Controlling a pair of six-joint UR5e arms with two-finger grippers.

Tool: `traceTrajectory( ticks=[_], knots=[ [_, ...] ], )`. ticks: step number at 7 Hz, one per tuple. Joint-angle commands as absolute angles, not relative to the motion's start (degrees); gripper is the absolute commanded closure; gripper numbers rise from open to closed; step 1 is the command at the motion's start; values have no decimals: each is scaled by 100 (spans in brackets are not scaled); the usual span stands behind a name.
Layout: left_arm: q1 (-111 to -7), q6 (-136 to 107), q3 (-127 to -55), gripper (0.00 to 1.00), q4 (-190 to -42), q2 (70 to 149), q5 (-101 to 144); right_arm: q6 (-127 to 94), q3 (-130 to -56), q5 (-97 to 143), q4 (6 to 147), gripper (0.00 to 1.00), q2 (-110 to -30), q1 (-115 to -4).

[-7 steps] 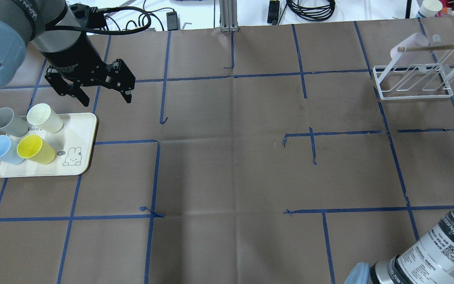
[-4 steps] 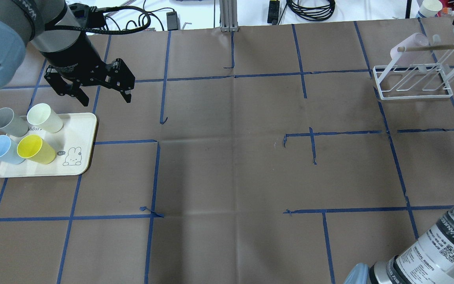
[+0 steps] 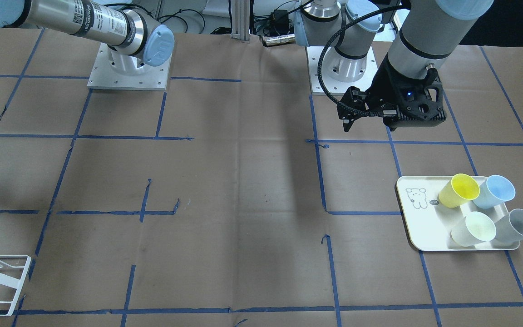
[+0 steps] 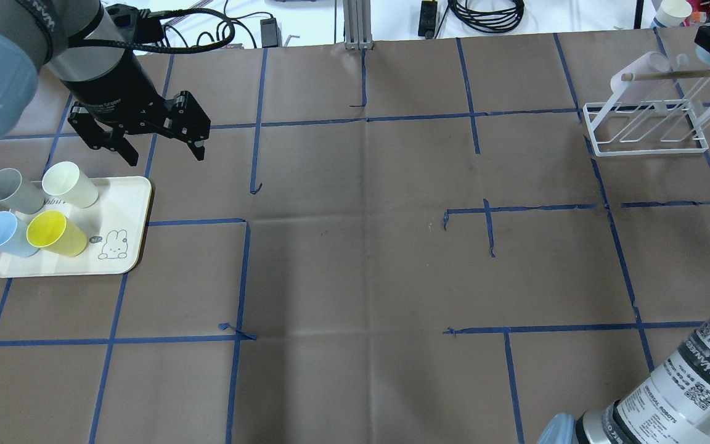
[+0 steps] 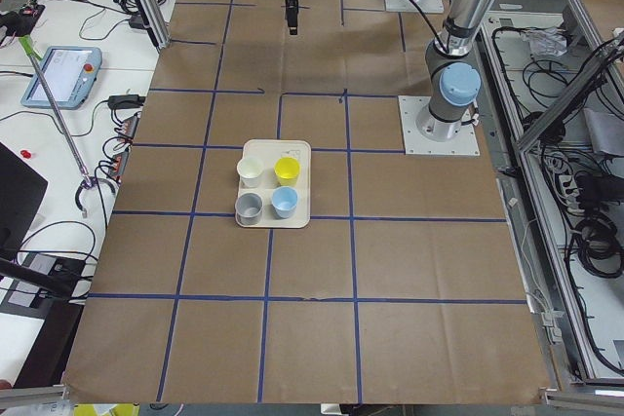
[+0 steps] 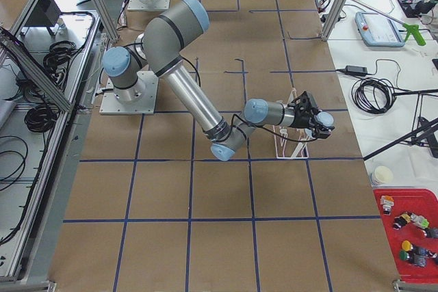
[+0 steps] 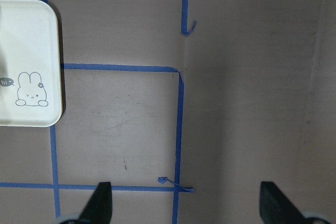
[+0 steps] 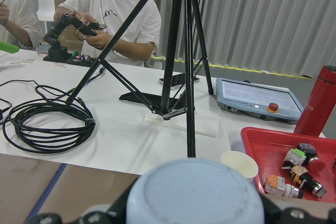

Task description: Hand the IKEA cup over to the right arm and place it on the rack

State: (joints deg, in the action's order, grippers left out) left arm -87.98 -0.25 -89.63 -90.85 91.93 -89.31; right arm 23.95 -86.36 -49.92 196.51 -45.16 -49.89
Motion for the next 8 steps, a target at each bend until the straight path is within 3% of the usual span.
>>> traceTrajectory(
  ticks=[1, 2, 3, 4, 5, 8],
  knots=[
    [-8798, -35, -8956, 0, -9079, 9193, -8930, 2434, -8657, -4992, 19696, 93, -4483, -4966],
    [-8798, -44, -8956, 0, -9079, 9202, -8921, 2452, -8666, -5001, 19722, 90, -4482, -4957],
    [-8798, -44, -8965, 0, -9079, 9193, -8921, 2383, -8666, -5001, 19731, 54, -4456, -4957],
    [-8798, -44, -8965, 0, -9079, 9193, -8921, 2356, -8692, -5001, 19758, 9, -4447, -4957],
    [-8798, -44, -8965, 0, -9070, 9202, -8921, 2268, -8692, -5018, 19810, 1, -4456, -4957],
    [-8798, -44, -8965, 0, -9070, 9211, -8912, 2241, -8692, -5080, 19811, 0, -4517, -4957]
  ],
)
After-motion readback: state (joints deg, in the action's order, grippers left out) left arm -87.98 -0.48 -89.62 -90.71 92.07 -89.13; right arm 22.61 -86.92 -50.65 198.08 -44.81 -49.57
